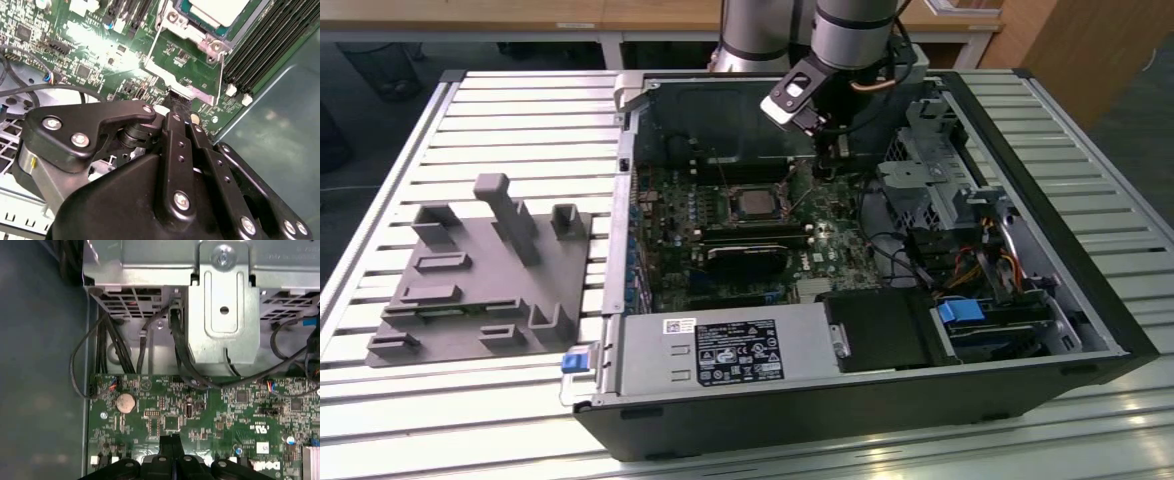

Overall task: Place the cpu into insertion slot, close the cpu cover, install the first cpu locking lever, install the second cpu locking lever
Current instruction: 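Close the cpu cover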

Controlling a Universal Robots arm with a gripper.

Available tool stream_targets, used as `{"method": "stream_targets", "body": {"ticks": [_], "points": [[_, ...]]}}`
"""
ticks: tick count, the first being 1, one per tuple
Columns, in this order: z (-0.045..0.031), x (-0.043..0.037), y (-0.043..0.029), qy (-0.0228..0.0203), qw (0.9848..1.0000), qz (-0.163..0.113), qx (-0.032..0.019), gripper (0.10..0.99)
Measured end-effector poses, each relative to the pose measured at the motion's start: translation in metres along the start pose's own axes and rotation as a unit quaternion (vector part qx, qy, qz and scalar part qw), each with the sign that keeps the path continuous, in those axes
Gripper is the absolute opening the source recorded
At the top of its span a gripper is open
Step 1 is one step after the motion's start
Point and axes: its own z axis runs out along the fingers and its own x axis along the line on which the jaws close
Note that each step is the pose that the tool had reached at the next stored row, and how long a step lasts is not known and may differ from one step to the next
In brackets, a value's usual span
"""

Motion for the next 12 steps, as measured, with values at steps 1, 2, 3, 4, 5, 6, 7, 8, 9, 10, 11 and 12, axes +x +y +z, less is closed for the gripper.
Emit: {"method": "stream_targets", "body": {"ticks": [1,2,3,4,5,6,7,8,9,10,11,12], "points": [[0.0000,0.0000,-0.0014,0.0000,1.0000,0.000,0.0000,0.106],[0.0000,0.0000,-0.0030,0.0000,1.0000,0.000,0.0000,0.106],[0.0000,0.0000,-0.0044,-0.0001,1.0000,0.000,0.0000,0.106],[0.0001,0.0000,-0.0055,0.0000,1.0000,0.000,0.0000,0.106],[0.0001,0.0000,-0.0070,0.0002,1.0000,0.000,0.0000,0.106],[0.0000,0.0000,-0.0091,0.0003,1.0000,0.000,0.0000,0.106],[0.0001,0.0000,-0.0111,0.0005,1.0000,0.000,0.0000,0.106],[0.0002,0.0000,-0.0126,0.0006,1.0000,0.000,0.0000,0.106],[0.0003,0.0000,-0.0136,0.0006,1.0000,0.000,0.0000,0.106],[0.0003,-0.0001,-0.0147,0.0005,1.0000,0.000,0.0000,0.106],[0.0002,-0.0001,-0.0156,0.0005,1.0000,0.000,0.0000,0.106],[0.0002,-0.0001,-0.0162,0.0005,1.0000,0.000,0.0000,0.106]]}}
